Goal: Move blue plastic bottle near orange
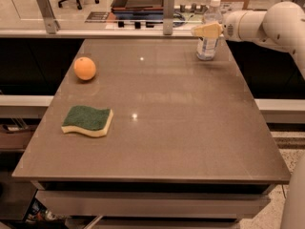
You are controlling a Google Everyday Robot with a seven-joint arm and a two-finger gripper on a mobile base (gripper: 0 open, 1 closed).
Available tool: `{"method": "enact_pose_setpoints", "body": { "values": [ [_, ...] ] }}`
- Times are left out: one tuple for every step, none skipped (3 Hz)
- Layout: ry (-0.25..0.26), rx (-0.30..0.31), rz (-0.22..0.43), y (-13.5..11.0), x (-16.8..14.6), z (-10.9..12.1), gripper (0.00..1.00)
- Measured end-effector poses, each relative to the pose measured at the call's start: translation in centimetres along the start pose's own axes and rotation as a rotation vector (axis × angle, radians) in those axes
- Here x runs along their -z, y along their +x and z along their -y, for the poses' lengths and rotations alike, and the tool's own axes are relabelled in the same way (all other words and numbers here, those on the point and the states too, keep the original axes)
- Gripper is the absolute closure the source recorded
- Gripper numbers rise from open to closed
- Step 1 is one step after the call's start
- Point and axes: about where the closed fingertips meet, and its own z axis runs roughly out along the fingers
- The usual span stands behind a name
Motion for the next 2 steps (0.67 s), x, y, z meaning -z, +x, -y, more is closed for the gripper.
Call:
{"method": "enact_pose_setpoints", "body": {
  "values": [
    [-0.003,-0.001,-0.002,0.07,-0.16,-0.17,0.42],
    [-0.008,-0.001,-0.003,0.16,-0.45,-0.41,0.65]
  ]
}}
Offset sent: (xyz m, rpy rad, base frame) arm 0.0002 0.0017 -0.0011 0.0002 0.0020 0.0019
